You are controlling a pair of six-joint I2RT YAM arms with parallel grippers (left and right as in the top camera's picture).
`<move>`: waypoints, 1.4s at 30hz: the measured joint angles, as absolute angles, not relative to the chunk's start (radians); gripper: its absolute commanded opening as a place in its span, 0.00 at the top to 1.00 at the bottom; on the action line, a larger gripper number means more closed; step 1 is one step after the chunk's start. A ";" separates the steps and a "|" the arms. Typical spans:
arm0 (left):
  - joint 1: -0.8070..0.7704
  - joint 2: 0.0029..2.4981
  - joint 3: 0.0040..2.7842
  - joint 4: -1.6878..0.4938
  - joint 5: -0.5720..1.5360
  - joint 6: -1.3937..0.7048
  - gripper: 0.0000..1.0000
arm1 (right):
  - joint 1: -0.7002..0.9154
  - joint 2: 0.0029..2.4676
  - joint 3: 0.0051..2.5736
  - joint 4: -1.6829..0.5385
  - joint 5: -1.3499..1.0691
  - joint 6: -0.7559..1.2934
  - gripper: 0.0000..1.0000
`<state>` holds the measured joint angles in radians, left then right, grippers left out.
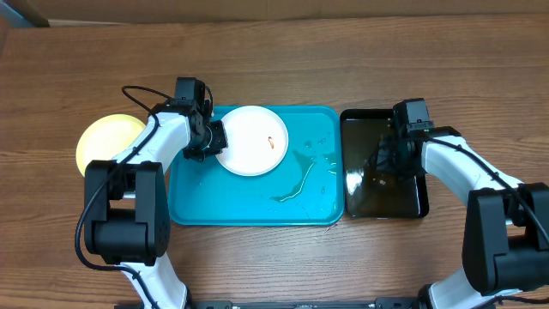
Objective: Clean dirty plates on tray and stack at the side
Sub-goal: 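Grasp the sponge with the right gripper and rub it in the water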
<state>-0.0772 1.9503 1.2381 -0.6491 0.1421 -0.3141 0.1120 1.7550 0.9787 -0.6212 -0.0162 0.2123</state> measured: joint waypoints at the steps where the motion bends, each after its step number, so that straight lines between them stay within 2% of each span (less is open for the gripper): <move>1: -0.077 1.950 1.238 -0.649 0.142 -0.314 0.85 | 0.112 1.755 0.978 -0.618 -0.022 0.211 0.29; 2: -0.077 1.950 1.238 -0.649 0.142 -0.314 0.85 | 0.112 1.755 0.978 -0.618 -0.028 0.213 0.00; 5: -0.077 1.950 1.238 -0.649 0.142 -0.314 0.85 | 0.112 1.754 0.979 -0.624 -0.051 0.212 0.00; 7: -0.077 1.950 1.238 -0.649 0.142 -0.314 0.85 | 0.113 1.746 0.982 -0.646 -0.071 0.208 0.04; 9: -0.077 1.950 1.238 -0.649 0.142 -0.314 0.85 | 0.113 1.745 0.982 -0.668 -0.074 0.208 0.19; 11: -0.077 1.950 1.238 -0.649 0.142 -0.314 0.85 | 0.113 1.744 0.982 -0.672 -0.078 0.212 0.43; 12: -0.077 1.950 1.238 -0.649 0.142 -0.314 0.84 | 0.113 1.744 0.981 -0.667 -0.080 0.210 0.69; 13: -0.077 1.950 1.238 -0.649 0.142 -0.314 0.85 | 0.112 1.744 0.981 -0.662 -0.083 0.209 0.82; 14: -0.077 1.950 1.238 -0.649 0.142 -0.314 0.85 | 0.112 1.744 0.979 -0.653 -0.088 0.210 0.86; 15: -0.077 1.950 1.238 -0.649 0.142 -0.314 0.85 | 0.112 1.744 0.978 -0.645 -0.091 0.209 0.83; 16: -0.077 1.950 1.238 -0.649 0.142 -0.314 0.85 | 0.112 1.744 0.978 -0.641 -0.093 0.209 0.66; 17: -0.077 1.950 1.238 -0.649 0.142 -0.314 0.85 | 0.112 1.744 0.978 -0.633 -0.096 0.212 0.42; 19: -0.077 1.950 1.238 -0.648 0.142 -0.314 0.85 | 0.112 1.744 0.976 -0.616 -0.099 0.212 0.20; 26: -0.077 1.950 1.238 -0.648 0.143 -0.314 0.85 | 0.112 1.744 0.975 -0.519 -0.067 0.210 0.20; 30: -0.077 1.950 1.238 -0.648 0.143 -0.314 0.85 | 0.112 1.744 0.974 -0.478 -0.041 0.210 0.28; 32: -0.077 1.950 1.238 -0.648 0.143 -0.314 0.85 | 0.112 1.746 0.974 -0.458 -0.034 0.212 0.51; 33: -0.077 1.950 1.238 -0.648 0.143 -0.314 0.85 | 0.112 1.750 0.974 -0.452 -0.031 0.217 0.67; 34: -0.077 1.950 1.238 -0.648 0.143 -0.314 0.85 | 0.112 1.755 0.974 -0.448 -0.027 0.219 0.76; 35: -0.077 1.950 1.238 -0.647 0.143 -0.314 0.85 | 0.112 1.768 0.974 -0.447 -0.021 0.221 0.79; 36: -0.077 1.950 1.238 -0.647 0.143 -0.314 0.86 | 0.112 1.770 0.974 -0.448 -0.020 0.226 0.77; 38: -0.077 1.950 1.238 -0.647 0.143 -0.314 0.86 | 0.112 1.782 0.974 -0.448 -0.019 0.230 0.38; 41: -0.077 1.950 1.238 -0.647 0.142 -0.314 0.87 | 0.112 1.783 0.975 -0.455 -0.019 0.233 0.18; 42: -0.077 1.950 1.238 -0.647 0.143 -0.314 0.87 | 0.112 1.783 0.979 -0.458 -0.019 0.231 0.15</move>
<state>-0.0772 1.9503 1.2381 -0.6472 0.1429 -0.3141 0.1120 1.7832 0.9791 -0.4580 -0.0189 0.2310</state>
